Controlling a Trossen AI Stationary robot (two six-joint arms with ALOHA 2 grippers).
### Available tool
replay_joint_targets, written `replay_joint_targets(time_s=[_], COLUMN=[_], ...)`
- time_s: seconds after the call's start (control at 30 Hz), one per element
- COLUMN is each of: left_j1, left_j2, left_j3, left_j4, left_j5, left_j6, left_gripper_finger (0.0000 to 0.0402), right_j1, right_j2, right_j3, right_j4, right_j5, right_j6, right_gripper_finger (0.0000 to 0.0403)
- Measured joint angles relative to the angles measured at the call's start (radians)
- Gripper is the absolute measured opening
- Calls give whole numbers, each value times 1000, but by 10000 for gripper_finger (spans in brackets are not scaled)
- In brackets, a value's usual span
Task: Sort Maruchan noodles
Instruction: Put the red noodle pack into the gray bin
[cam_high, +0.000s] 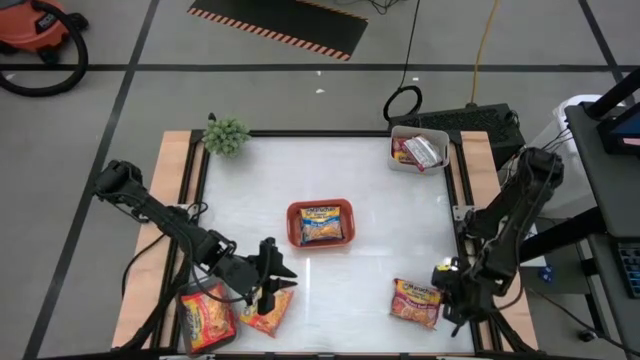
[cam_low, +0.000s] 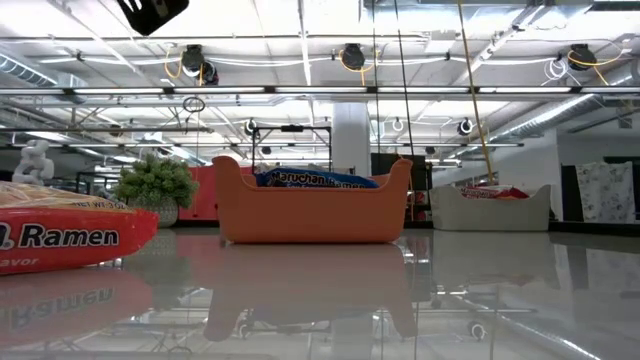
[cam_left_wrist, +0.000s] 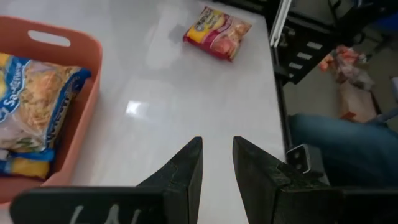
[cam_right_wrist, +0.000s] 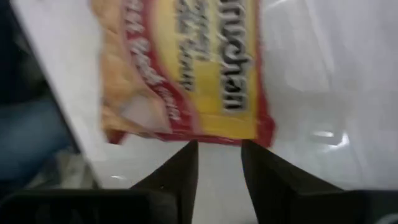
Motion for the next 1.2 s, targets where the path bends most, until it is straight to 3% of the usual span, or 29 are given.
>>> replay_joint_targets(time_s=[0.2, 0.43, 0.63, 0.97, 1.2], left_j1=[-6, -6, -3, 52, 107], left_j2=[0, 0, 0, 0, 0], left_j3=[0, 0, 0, 0, 0], left_j4=[23, 34, 51, 61, 60], left_j5=[-2, -2, -2, -1, -1], left_j6=[43, 47, 117, 256, 370], left_gripper_finger=[92, 92, 92, 92, 92], right_j1=[28, 36, 37, 36, 35], right_j2=[41, 92, 102, 104, 89], right_j3=[-4, -91, -133, -136, -136], right_j4=[-99, 75, 131, 187, 193], right_j5=[12, 20, 55, 93, 64], right_j6=[-80, -271, -314, -430, -478], right_gripper_finger=[182, 224, 216, 135, 165])
